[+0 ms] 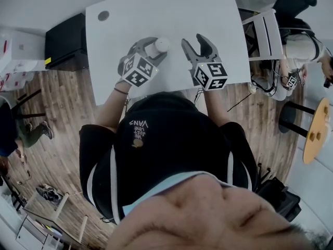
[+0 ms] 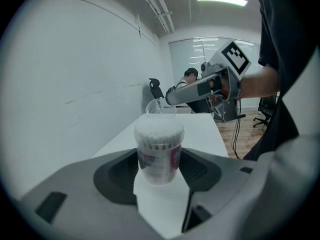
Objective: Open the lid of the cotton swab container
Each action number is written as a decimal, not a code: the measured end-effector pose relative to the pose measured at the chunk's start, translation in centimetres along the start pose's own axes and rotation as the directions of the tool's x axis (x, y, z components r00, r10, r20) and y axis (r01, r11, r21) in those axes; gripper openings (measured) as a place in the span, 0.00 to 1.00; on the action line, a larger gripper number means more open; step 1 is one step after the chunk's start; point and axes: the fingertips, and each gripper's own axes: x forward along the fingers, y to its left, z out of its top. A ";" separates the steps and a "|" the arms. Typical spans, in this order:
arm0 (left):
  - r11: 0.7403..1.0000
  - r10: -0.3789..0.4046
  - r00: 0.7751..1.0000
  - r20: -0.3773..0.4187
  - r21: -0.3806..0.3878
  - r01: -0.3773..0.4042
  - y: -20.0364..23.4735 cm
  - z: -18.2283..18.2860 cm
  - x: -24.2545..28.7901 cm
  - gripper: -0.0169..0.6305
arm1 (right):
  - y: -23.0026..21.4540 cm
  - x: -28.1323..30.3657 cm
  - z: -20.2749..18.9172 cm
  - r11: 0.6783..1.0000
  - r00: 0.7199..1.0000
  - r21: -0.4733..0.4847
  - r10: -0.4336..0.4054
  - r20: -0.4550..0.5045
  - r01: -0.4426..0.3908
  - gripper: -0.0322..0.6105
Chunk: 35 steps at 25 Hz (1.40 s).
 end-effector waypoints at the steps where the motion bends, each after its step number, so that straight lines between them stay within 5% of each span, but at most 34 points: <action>1: 1.000 -0.002 1.000 0.004 -0.002 0.002 -0.1 0.1 0.0 0.43 | -0.2 0.0 -0.2 1.000 1.000 0.003 -0.006 -0.006 0.006 0.45; 35: 0.991 0.046 0.996 0.081 -0.128 -0.036 1.5 1.8 0.5 0.43 | 0.3 -0.3 0.8 0.999 0.999 0.007 0.033 0.042 -0.033 0.45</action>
